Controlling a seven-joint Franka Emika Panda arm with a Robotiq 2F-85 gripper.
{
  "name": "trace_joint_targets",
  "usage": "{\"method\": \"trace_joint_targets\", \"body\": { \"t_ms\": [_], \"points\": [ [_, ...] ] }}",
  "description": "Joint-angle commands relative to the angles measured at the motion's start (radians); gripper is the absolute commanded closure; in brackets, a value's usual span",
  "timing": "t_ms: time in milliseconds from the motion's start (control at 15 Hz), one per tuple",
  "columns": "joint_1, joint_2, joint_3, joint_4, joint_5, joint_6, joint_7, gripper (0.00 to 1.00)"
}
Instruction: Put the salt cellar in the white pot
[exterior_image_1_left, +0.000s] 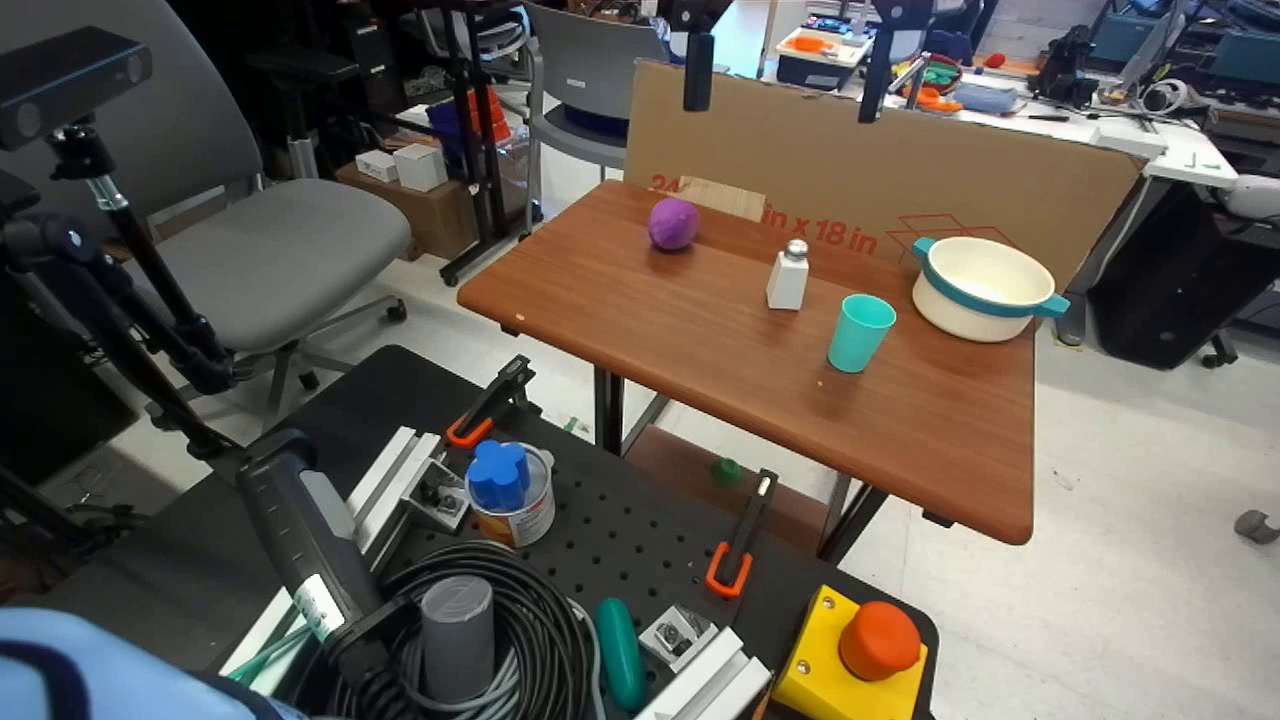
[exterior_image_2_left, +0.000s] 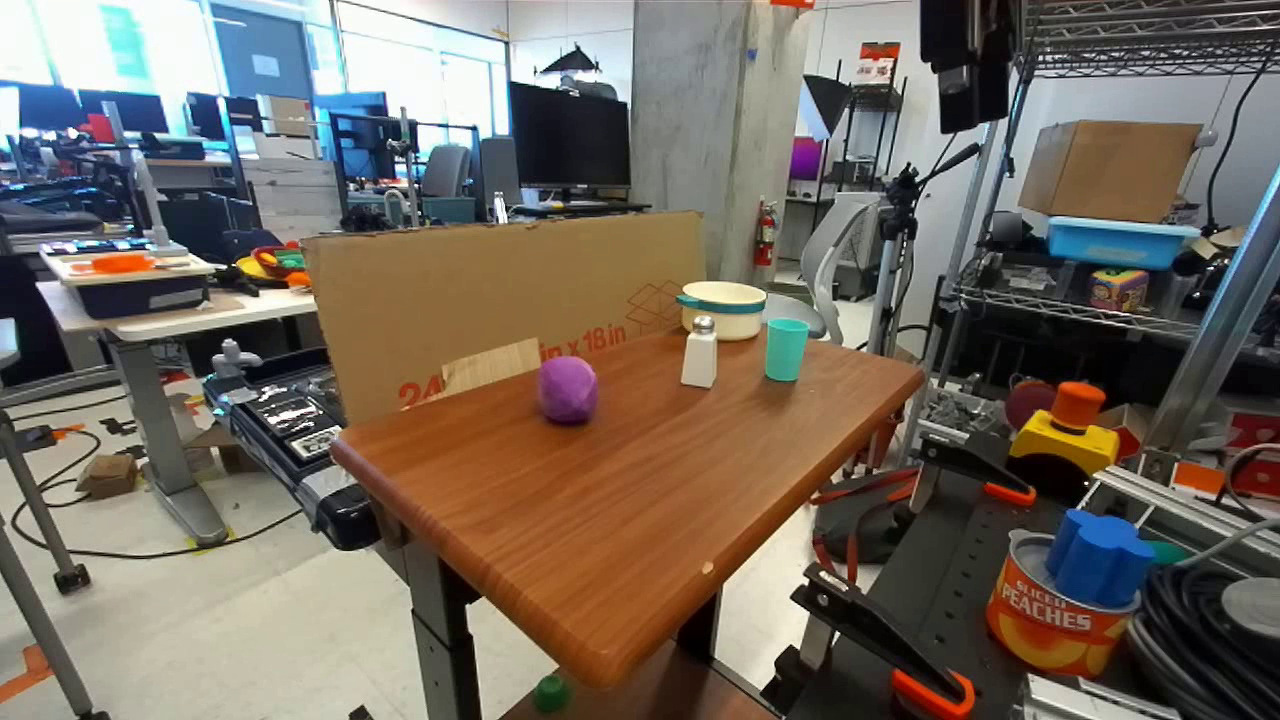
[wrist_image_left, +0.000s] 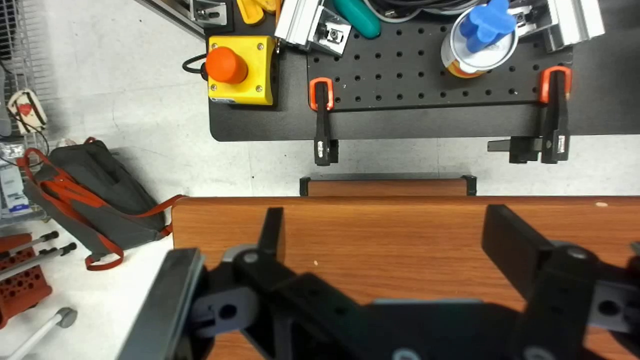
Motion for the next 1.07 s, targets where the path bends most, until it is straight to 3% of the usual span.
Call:
{"method": "trace_joint_targets", "body": {
  "t_ms": [0,133,400,733,1000],
  "points": [
    [0.003,0.065,-0.016,0.047,0.028,0.001,0.022,0.00],
    [0.001,0.152,-0.037,0.097,0.104,0.033,0.047,0.00],
    [-0.005,0.359,-0.043,0.220,0.141,0.144,0.135,0.00],
    [0.009,0.610,-0.051,0.387,0.116,0.264,0.234,0.00],
    [0.029,0.757,-0.057,0.512,0.119,0.286,0.278,0.00]
  ]
}}
